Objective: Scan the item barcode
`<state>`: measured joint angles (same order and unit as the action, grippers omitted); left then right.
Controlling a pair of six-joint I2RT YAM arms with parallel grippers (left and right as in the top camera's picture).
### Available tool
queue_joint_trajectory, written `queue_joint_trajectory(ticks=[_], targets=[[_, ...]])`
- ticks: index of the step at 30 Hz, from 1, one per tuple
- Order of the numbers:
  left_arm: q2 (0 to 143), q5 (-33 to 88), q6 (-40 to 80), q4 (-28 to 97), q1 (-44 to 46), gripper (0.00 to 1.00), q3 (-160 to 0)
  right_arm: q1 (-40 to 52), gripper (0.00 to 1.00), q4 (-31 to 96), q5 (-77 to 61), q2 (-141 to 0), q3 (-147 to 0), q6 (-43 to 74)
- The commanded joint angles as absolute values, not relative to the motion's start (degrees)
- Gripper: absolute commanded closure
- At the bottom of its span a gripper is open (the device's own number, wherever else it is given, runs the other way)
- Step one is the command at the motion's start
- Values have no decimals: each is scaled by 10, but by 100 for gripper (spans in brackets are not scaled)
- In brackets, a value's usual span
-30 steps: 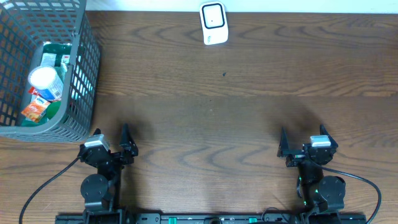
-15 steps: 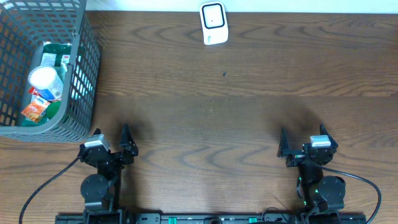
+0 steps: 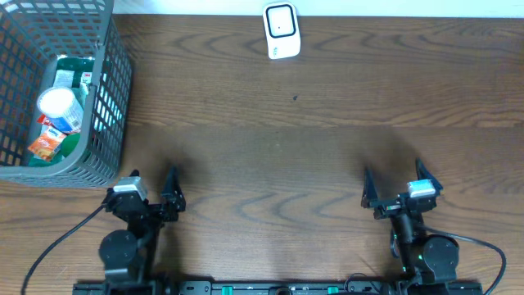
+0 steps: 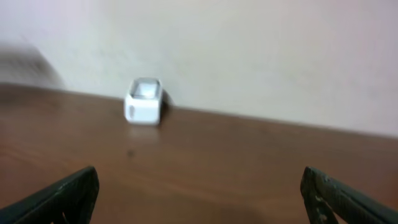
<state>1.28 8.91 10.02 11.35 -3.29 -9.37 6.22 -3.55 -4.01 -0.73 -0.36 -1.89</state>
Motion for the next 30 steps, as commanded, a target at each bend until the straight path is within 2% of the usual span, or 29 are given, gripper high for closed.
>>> queue_joint_trajectory(ticks=[1, 9, 17, 24, 30], targets=[[33, 99, 86, 156, -35, 18, -211, 60, 1, -50, -83, -5, -8, -3], [205, 100, 86, 309, -35, 19, -477, 60, 1, -10, -78, -19, -94, 80], [518, 98, 59, 613, -35, 19, -953, 60, 1, 108, -81, -168, -321, 81], [746, 43, 56, 771, -36, 19, -1299, 60, 1, 325, -96, -375, -595, 74], [906, 2, 56, 805, -76, 19, -1452, 60, 1, 540, -100, -552, -792, 70]])
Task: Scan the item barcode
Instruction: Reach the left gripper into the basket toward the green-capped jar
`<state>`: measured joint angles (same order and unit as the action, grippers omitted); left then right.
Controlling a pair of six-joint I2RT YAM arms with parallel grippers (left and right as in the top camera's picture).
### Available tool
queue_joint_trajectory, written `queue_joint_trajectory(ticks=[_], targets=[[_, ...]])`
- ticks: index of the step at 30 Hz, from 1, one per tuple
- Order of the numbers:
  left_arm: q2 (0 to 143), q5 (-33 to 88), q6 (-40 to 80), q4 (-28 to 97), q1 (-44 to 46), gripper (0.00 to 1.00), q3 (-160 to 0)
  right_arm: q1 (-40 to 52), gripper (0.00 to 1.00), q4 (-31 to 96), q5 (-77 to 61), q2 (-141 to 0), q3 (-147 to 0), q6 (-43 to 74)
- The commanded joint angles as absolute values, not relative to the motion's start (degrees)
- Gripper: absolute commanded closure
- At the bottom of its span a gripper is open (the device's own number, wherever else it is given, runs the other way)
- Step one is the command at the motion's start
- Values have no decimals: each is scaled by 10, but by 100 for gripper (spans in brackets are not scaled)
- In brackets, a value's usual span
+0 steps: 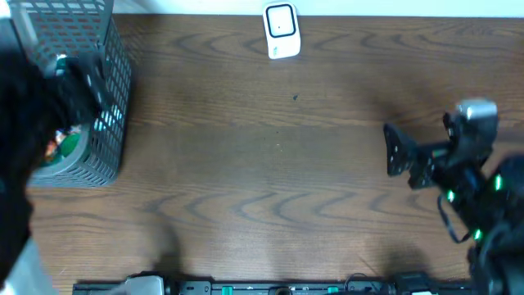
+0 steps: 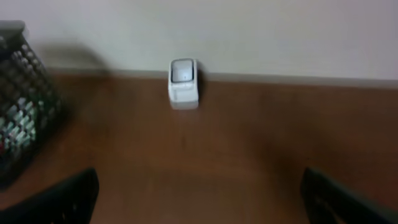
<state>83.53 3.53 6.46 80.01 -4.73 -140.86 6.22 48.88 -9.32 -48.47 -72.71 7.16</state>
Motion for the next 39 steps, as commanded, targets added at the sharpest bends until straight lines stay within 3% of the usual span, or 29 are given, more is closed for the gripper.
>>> queue_joint_trajectory(ticks=[1, 10, 24, 39], targets=[[924, 2, 56, 800, -90, 19, -1456, 60, 1, 560, -100, -573, -806, 70], [1059, 6, 11, 724, -203, 19, -1456, 60, 1, 636, -97, -710, -817, 70], [1208, 6, 76, 938, -285, 19, -1444, 60, 1, 668, -136, -838, -817, 72], [1201, 6, 89, 968, -321, 18, -1380, 60, 1, 664, -136, -852, -817, 72]])
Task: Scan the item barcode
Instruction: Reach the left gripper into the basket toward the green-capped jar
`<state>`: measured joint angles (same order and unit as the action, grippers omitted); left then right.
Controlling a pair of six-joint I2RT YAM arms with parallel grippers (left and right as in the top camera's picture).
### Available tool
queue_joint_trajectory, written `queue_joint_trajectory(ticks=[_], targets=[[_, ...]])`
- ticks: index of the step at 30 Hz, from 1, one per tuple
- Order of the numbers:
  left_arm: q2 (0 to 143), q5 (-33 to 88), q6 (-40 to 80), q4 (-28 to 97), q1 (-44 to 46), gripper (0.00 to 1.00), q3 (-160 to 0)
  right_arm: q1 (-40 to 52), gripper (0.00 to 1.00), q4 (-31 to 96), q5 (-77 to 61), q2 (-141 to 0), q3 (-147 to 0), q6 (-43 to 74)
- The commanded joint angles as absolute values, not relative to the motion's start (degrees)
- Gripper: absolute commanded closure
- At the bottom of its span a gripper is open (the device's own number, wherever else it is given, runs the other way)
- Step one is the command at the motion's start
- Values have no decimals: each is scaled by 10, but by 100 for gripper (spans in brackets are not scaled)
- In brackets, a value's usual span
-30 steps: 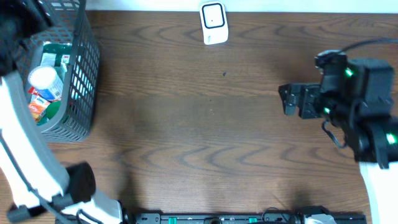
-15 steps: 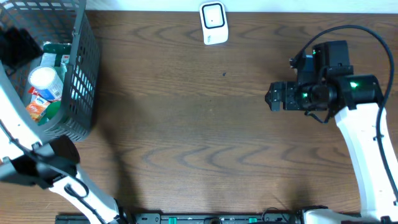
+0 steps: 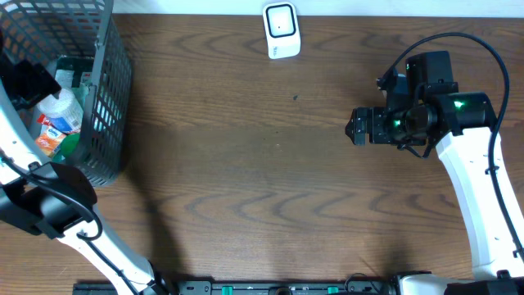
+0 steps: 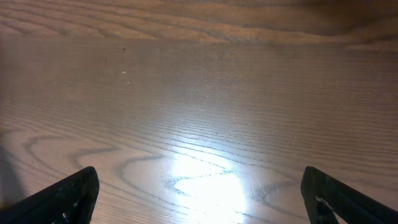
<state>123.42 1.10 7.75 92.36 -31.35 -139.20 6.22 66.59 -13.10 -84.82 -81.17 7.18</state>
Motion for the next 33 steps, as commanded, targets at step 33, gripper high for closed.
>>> queue_joint_trajectory(ticks=[33], targets=[[943, -11, 152, 577, -321, 18, -838, 60, 1, 653, -136, -852, -814, 73]])
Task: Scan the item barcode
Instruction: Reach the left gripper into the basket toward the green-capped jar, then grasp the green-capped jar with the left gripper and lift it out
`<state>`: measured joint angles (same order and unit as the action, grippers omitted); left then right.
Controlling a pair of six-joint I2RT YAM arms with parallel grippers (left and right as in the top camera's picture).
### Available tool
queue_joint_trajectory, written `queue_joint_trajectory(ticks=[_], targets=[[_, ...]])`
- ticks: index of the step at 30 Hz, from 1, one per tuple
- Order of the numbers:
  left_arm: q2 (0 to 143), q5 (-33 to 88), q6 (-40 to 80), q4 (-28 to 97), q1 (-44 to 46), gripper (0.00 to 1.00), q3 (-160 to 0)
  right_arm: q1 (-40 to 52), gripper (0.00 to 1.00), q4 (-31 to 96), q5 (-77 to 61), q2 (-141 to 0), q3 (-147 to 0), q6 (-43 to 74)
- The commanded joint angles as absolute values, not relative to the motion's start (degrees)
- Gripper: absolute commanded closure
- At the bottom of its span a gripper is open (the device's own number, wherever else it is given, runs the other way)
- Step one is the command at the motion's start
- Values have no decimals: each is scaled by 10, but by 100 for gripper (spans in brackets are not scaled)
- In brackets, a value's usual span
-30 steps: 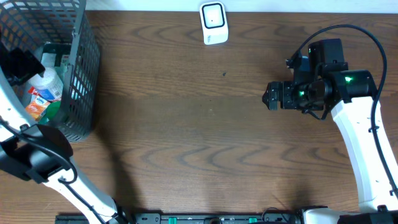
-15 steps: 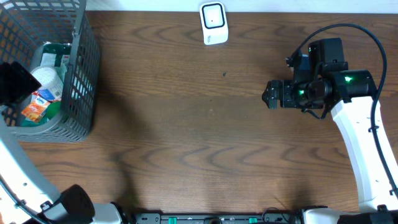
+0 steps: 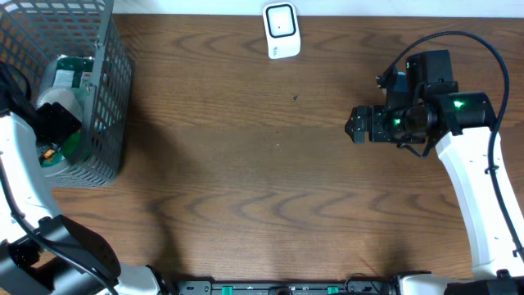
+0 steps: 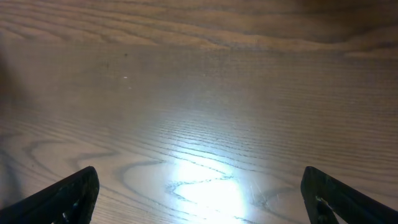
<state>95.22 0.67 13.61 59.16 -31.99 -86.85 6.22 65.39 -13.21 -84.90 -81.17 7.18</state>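
Note:
The white barcode scanner [image 3: 280, 30] stands at the table's far edge, centre. A grey wire basket [image 3: 105, 98] at the far left holds the items: a white round container [image 3: 56, 94], a green pack [image 3: 72, 69] and an orange packet [image 3: 47, 152]. My left gripper [image 3: 54, 122] is down inside the basket against the white container; its jaws are hidden. My right gripper [image 3: 354, 128] hangs over bare wood at the right, pointing left. In the right wrist view this gripper [image 4: 199, 190] is open wide with nothing between its fingers.
The brown wooden table [image 3: 262, 188] spreads between basket and right arm. A bright glare patch [image 4: 205, 186] lies on the wood under the right gripper. The right arm's white link and black cable [image 3: 483, 205] run down the right side.
My left gripper has moved from the basket's far-left part down and nearer, onto the items by the white container. The right arm has not moved.
Both arms rested open at the table's front edge. Then the right arm was raised at the right, facing the scanner, and the left arm was a blur over the basket. Later the right gripper faced the bare wood, and the left was inside the basket, now lower.

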Motion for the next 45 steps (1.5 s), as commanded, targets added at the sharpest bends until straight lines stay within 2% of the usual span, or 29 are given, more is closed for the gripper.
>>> queue_joint_trajectory(ticks=[1, 5, 14, 30, 36, 45], targets=[[943, -11, 153, 554, -321, 18, -820, 60, 1, 653, -136, -852, -814, 72], [943, -11, 181, 479, -321, 18, -751, 60, 1, 653, -136, -852, -814, 72], [943, -7, 183, 390, -320, 18, -684, 60, 1, 647, -136, -852, -814, 73], [896, 49, 197, 370, -320, 18, -713, 60, 1, 645, -136, -852, -813, 73], [876, 24, 197, 370, -320, 18, -714, 60, 1, 645, -136, -852, -813, 73], [917, -22, 211, 377, -312, 18, -695, 60, 1, 645, -136, -852, -813, 73]])
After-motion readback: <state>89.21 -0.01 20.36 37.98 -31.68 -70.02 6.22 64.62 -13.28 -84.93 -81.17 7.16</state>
